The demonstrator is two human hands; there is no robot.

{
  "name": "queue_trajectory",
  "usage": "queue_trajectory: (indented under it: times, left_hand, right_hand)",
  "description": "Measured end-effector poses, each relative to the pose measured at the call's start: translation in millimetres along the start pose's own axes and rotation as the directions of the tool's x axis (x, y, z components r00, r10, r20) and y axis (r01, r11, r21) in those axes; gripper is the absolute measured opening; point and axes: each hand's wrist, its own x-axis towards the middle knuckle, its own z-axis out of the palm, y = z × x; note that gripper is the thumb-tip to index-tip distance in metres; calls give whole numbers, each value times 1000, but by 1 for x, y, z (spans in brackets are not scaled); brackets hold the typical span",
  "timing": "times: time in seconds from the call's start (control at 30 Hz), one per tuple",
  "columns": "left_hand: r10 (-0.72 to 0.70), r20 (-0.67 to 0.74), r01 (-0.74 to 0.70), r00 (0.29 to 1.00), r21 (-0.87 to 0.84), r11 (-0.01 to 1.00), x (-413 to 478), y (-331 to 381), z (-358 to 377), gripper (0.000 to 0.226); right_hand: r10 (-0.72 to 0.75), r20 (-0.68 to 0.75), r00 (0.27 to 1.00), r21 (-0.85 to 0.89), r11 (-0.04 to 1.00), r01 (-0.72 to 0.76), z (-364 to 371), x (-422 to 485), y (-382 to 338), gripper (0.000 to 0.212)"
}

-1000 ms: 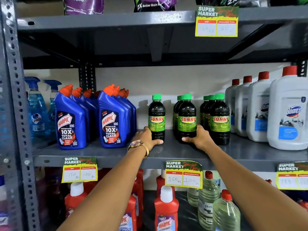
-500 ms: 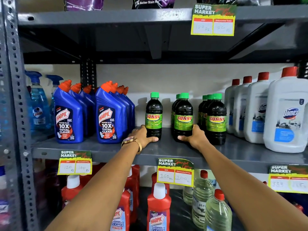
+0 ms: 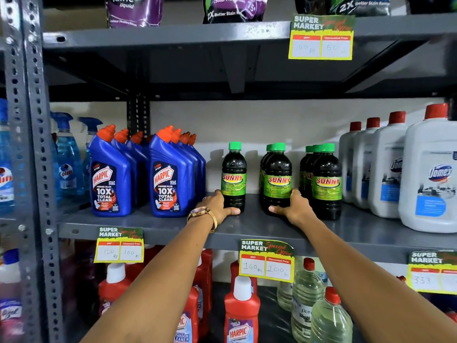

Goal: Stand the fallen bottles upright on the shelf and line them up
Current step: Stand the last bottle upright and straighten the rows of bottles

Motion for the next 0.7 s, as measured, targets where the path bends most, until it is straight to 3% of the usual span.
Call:
queue_trajectory:
  times: [0.27, 0.5, 0.6, 0.67, 0.7]
  left_hand:
    - [18, 15, -18, 1000, -2, 1000, 3, -3, 2, 77]
    - [-29, -8, 28, 1000, -22, 999, -14, 7, -2, 103]
    - [86, -251, -77, 964, 42, 996, -40, 7, 0, 66]
    - [294, -361, -299, 885, 43, 953, -57, 12, -3, 39]
    - [399, -334, -422, 854, 6, 907, -63, 18, -6, 26]
  right_hand:
    - [22, 15, 1000, -14, 1000, -22, -1, -2, 0, 83]
    - [39, 80, 996, 84, 995, -46, -12, -10, 0, 83]
    - [34, 71, 997, 144, 989, -44, -30, -20, 16, 68]
    - [24, -89, 996, 165, 986, -9, -48, -27, 33, 48]
    - [32, -199, 980, 150, 989, -1, -59, -28, 41, 46]
